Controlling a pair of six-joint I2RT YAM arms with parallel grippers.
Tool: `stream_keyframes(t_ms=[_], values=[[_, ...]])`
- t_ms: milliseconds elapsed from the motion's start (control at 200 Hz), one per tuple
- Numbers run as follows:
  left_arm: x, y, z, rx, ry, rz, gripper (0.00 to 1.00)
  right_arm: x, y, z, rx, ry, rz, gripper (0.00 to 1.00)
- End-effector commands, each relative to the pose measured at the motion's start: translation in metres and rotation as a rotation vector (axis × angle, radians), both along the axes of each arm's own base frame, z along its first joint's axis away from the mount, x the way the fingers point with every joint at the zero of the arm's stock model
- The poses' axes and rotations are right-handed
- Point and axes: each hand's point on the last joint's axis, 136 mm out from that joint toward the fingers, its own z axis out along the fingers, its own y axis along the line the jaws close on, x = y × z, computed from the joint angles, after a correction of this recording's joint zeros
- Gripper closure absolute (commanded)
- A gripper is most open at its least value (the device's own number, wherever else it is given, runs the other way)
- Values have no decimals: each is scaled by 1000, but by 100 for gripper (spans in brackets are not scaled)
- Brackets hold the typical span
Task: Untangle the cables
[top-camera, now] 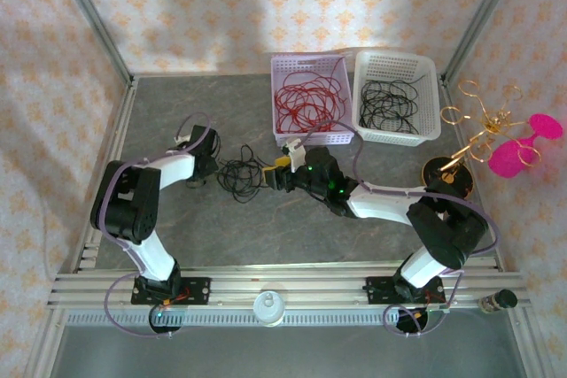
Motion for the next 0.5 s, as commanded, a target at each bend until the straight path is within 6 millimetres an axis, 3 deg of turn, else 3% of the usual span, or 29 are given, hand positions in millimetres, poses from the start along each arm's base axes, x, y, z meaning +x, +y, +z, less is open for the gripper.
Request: stream_keyframes(t_ms=[0,165,260,385,495], values=[[-15,1,-3,2,31,21,66,-2,1,12,25,-32,7,47],[-9,1,-3,7,26,17,82,-2,1,11,29,-18,6,47],[-7,2,3,8,3,27,97,-3,-1,12,29,-18,2,47],[-6,6,32,37,-90,41,100,-3,-4,13,20,-28,-9,47],[-12,8,74,74,-204,48,100,-3,-5,18,24,-38,-10,47]])
